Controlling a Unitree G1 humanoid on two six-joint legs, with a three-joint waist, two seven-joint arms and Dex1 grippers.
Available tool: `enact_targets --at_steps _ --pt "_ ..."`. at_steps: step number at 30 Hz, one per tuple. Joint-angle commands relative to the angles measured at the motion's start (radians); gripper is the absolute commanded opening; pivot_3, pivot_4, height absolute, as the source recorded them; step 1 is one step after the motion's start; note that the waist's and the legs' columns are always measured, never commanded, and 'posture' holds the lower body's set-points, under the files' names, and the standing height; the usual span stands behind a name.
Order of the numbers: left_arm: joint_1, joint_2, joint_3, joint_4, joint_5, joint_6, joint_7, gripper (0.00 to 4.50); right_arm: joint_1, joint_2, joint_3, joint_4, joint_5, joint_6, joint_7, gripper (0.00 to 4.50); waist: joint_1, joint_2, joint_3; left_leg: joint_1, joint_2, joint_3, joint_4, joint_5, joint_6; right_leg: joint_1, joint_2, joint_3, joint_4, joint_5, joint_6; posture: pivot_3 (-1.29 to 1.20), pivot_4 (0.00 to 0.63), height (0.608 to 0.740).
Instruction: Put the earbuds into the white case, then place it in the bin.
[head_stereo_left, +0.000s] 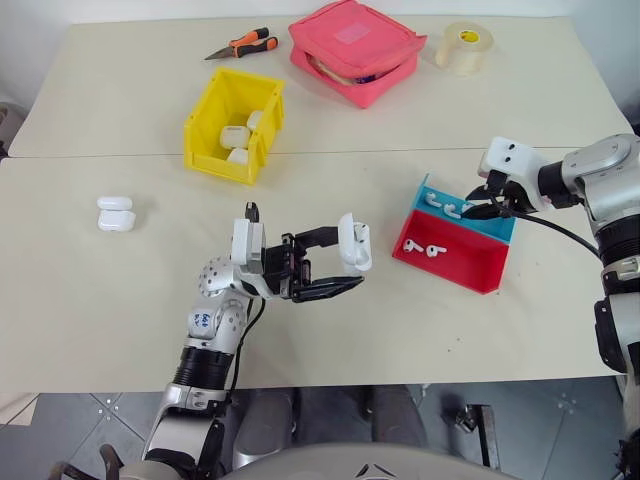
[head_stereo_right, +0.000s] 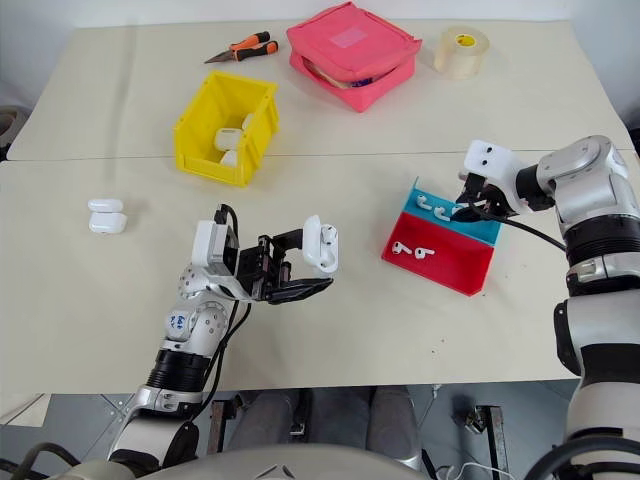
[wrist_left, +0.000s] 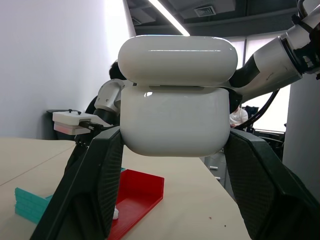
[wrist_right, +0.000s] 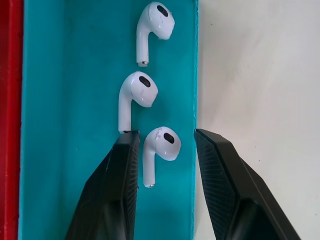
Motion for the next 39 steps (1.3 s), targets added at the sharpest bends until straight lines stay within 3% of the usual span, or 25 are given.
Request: enact_targets --at_steps 1,3,8,16,20,24,27,30,34,39 --pt "-0.007 0.004 -0.002 -0.043 -0.011 -0.002 0.003 2.71 0.004 -0.004 0.002 0.015 -0.030 0.010 0.013 1.78 0.000 0.000 0.000 0.000 0.000 0.000 0.000 0.000 0.000 0.000 0.000 0.000 0.000 0.000 0.000 0.00 0.150 0.740" --pt "-0.008 0.004 -0.002 -0.044 -0.010 -0.002 0.004 2.71 0.007 -0.003 0.000 0.014 -0.033 0.013 0.017 1.78 0.000 0.000 0.000 0.000 0.000 0.000 0.000 0.000 0.000 0.000 0.000 0.000 0.000 0.000 0.000 0.00 0.150 0.740" --pt "-0.009 0.005 -0.002 -0.045 -0.010 -0.002 0.005 2.71 0.015 0.004 -0.013 0.002 -0.030 0.024 0.024 0.60 0.000 0.000 0.000 0.000 0.000 0.000 0.000 0.000 0.000 0.000 0.000 0.000 0.000 0.000 0.000 0.00 0.150 0.740" --pt "-0.010 0.008 -0.003 -0.043 -0.013 0.003 0.003 2.71 0.042 -0.011 -0.050 -0.053 -0.012 0.040 0.011 0.60 0.000 0.000 0.000 0.000 0.000 0.000 0.001 0.000 0.000 0.000 0.000 0.000 0.001 0.000 0.000 0.00 0.150 0.740" --pt "-0.014 0.004 -0.007 -0.039 -0.017 0.009 -0.004 2.71 0.102 -0.062 -0.150 -0.216 0.057 0.096 0.013 0.60 0.003 0.000 0.000 0.000 0.000 0.000 0.001 0.000 0.000 0.000 0.000 0.000 0.001 0.000 0.000 0.00 0.150 0.740" --pt "-0.028 -0.002 -0.009 -0.027 -0.024 0.021 -0.012 2.71 0.285 -0.139 -0.369 -0.569 0.268 0.276 0.051 0.60 0.018 0.002 0.001 -0.003 -0.001 -0.001 0.001 0.000 0.000 -0.002 0.000 0.000 0.001 0.000 0.000 0.00 0.150 0.740" --pt "-0.047 -0.005 -0.006 -0.011 -0.029 0.032 -0.018 2.71 0.475 -0.062 -0.578 -0.849 0.510 0.338 0.022 0.60 0.022 0.002 0.001 -0.003 0.000 -0.001 0.001 0.000 0.000 -0.002 0.000 -0.002 0.001 0.000 0.000 0.00 0.150 0.740" --pt "-0.053 0.002 0.001 -0.004 -0.038 0.042 -0.036 2.71 0.611 -0.006 -0.665 -1.051 0.648 0.457 -0.058 0.60 0.027 0.002 0.001 -0.001 0.001 0.000 0.004 0.000 -0.001 0.000 0.000 -0.001 0.002 0.000 0.000 0.00 0.150 0.740" --pt "-0.066 -0.001 0.007 0.016 -0.040 0.049 -0.053 2.71 0.726 0.171 -0.760 -1.304 0.930 0.606 -0.276 0.60 0.028 0.002 0.001 -0.001 0.001 0.000 0.006 0.000 -0.001 0.000 0.000 0.000 0.004 0.001 0.000 0.00 0.150 0.740" --pt "-0.084 -0.014 0.006 0.050 -0.036 0.050 -0.068 2.71 0.796 0.352 -0.756 -1.488 1.295 0.694 -0.583 0.60 0.029 0.002 0.001 -0.001 0.001 -0.002 0.007 0.000 -0.001 0.000 0.000 0.000 0.004 0.001 -0.001 0.00 0.150 0.740"
